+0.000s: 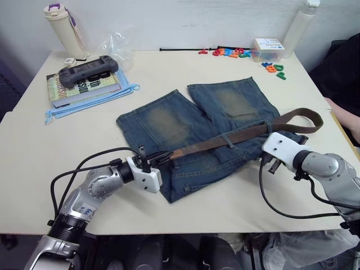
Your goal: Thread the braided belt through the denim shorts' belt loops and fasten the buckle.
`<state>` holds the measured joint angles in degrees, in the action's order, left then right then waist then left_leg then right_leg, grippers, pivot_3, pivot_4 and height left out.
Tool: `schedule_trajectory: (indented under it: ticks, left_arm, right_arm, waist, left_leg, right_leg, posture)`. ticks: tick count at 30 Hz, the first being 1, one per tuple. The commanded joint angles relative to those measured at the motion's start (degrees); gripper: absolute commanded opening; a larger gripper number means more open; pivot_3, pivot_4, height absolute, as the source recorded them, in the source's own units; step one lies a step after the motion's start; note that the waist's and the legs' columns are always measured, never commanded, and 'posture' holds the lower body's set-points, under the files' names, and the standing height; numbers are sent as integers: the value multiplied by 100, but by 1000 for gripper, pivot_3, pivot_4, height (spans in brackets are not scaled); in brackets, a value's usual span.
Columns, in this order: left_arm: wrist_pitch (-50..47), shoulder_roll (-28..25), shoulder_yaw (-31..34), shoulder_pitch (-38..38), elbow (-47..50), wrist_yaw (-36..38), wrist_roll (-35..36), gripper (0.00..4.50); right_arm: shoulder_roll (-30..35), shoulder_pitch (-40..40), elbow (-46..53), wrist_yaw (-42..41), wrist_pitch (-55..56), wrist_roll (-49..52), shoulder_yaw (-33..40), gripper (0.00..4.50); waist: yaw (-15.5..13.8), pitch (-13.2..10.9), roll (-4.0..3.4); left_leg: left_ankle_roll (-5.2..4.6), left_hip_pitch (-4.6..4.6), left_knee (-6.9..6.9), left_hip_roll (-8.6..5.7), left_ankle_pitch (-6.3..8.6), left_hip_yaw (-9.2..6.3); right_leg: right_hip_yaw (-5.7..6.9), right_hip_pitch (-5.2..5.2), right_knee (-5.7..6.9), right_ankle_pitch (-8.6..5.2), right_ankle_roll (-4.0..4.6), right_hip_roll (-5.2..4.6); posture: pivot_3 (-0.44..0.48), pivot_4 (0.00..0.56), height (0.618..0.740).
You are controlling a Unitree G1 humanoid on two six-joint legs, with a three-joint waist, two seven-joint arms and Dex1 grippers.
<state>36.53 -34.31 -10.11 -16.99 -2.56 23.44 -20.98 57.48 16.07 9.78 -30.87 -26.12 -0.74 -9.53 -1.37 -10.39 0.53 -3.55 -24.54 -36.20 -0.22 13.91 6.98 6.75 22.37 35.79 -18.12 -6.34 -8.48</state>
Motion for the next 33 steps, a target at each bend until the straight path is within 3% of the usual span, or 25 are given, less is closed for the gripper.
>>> schedule_trajectory:
  ticks: [1, 9, 13, 15, 17, 19, 22, 27, 31, 33]
  left_arm:
    - [22, -27, 54, -13, 195, -45, -23, 0]
    - [35, -13, 23, -76, 132, -46, -41, 0]
    - [37, 7, 4, -101, 111, -60, -66, 0]
    - [47, 26, -8, -102, 102, -79, -90, 0]
    - [57, 37, -15, -109, 87, -88, -111, 0]
    - [67, 44, -13, -113, 88, -100, -128, 0]
    - [70, 61, -12, -120, 94, -108, -144, 0]
    - [94, 93, -18, -126, 130, -115, -158, 0]
    - [123, 118, -14, -173, 133, -129, -149, 0]
    - [134, 120, -1, -212, 139, -131, -149, 0]
  right_arm:
    - [38, 108, -219, 64, 147, -392, 195, 44]
    - [-106, -25, -216, 60, 173, -551, 428, 44]
    - [-221, -224, 77, -85, -166, -343, 790, 1394]
    - [-232, -343, 290, -148, -447, -249, 1055, 2652]
    - [-247, -428, 589, -294, -841, -11, 1375, 3434]
    - [-398, -368, 1307, -666, -1869, 875, 2114, 4363]
    - [-638, -150, 2006, -946, -3048, 1882, 2801, 4363]
    - [-2211, 1170, 2769, -976, -6326, 4057, 3902, 4363]
    - [-3213, 1134, 2560, -30, -6638, 5766, 4123, 4363]
    - [-3828, 1005, 2236, 833, -6638, 6702, 4162, 4363]
  waist:
    - [1, 0, 0]
    - [-4, 0, 0]
    - [-6, 0, 0]
    - [-4, 0, 0]
    - [0, 0, 0]
    - [14, 0, -1]
    - [19, 0, -2]
    - [51, 0, -2]
    - [43, 0, -3]
    - [55, 0, -2]
  left_leg:
    - [0, 0, -1, 0, 0, 0]
    - [1, 0, -2, 0, -1, 0]
    - [1, 0, -3, 0, -1, 0]
    - [1, 0, -4, 0, -1, 1]
    - [1, 1, -4, 0, -1, 1]
    - [1, 2, -4, 1, -1, 1]
    - [-1, 3, -4, 4, 0, -4]
    - [-11, 2, -5, 9, 9, -16]
    - [-10, -1, -1, 6, 9, -21]
    - [-3, -9, 1, 0, 5, -20]
  right_leg:
    - [0, 0, 1, 0, 0, 0]
    - [4, -1, 2, 0, 0, 0]
    - [4, -1, 3, 0, 0, 0]
    - [7, -2, 4, 0, 0, 0]
    - [6, -2, 6, 0, 0, 1]
    - [5, -1, 9, 0, 0, 2]
    - [-6, 0, 11, 0, 0, 2]
    - [-37, -1, 11, 1, 3, -2]
    - [-31, 0, 7, 1, 6, -7]
    - [-29, 6, 7, 1, 6, -11]
  posture:
    - [0, 150, 718]
    - [0, 150, 718]
    - [0, 150, 718]
    - [0, 150, 718]
    - [0, 150, 718]
    - [0, 150, 718]
    - [0, 150, 718]
    - [0, 150, 718]
    - [0, 150, 718]
    - [0, 150, 718]
